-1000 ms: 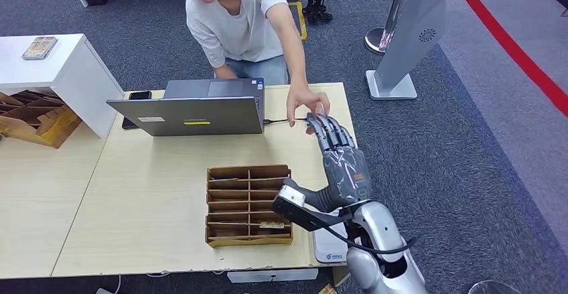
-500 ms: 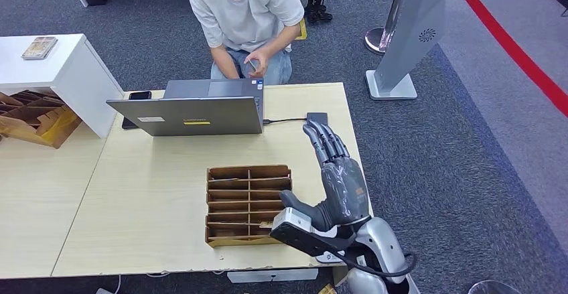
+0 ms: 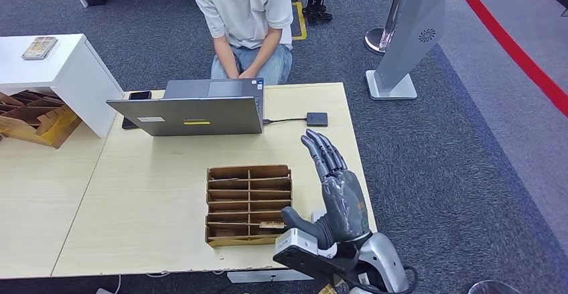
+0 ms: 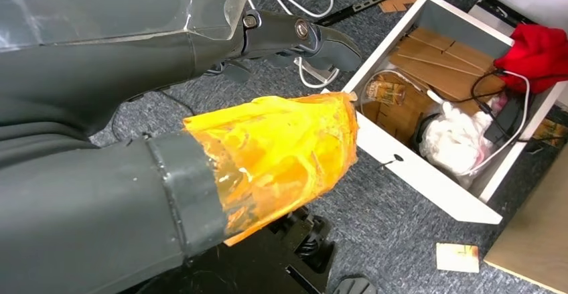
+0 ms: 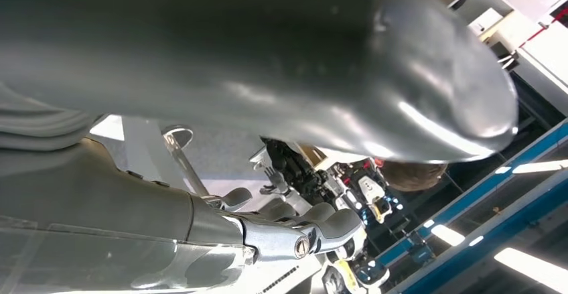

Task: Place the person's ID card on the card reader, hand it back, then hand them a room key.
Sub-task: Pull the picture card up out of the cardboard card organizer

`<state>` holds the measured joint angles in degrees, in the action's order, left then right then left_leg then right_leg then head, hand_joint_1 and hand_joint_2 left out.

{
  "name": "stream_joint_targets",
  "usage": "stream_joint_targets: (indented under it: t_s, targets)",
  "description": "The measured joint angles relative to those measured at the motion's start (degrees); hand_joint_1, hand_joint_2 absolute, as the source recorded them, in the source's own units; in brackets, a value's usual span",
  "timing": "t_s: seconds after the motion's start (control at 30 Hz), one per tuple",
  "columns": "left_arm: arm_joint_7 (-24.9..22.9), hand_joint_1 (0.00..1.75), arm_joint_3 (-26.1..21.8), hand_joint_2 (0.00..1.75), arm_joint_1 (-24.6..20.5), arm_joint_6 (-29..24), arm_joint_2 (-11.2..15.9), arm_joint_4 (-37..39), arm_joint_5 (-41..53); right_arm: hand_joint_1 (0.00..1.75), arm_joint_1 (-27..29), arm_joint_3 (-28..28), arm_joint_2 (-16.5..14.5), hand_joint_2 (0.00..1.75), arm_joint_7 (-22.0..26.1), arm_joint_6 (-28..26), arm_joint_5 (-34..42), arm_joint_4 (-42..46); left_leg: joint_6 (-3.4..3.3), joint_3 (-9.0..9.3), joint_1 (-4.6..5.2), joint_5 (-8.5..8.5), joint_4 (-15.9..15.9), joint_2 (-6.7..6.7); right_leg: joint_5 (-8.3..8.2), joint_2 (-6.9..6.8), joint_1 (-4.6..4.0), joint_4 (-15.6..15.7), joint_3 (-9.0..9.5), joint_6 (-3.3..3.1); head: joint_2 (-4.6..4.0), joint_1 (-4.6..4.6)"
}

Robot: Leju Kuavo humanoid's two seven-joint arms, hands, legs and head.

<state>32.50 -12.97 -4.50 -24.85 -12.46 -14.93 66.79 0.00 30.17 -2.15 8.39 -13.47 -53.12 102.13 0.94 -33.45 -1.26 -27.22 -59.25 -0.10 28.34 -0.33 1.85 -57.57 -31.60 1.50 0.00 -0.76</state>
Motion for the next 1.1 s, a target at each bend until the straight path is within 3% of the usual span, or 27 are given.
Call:
stream_joint_targets:
  t_s: [1.1]
  targets:
    - [0.2, 0.0, -1.5, 0.0, 0.2, -0.7, 0.1, -0.3, 0.0, 0.0, 2.5, 3.2, 1.6, 0.0, 3.7, 2.5, 3.5, 2.4, 0.0, 0.0, 0.0, 0.0, 0.0, 0.0, 0.0, 0.0, 0.0, 0.0, 0.0, 0.0, 0.0, 0.0]
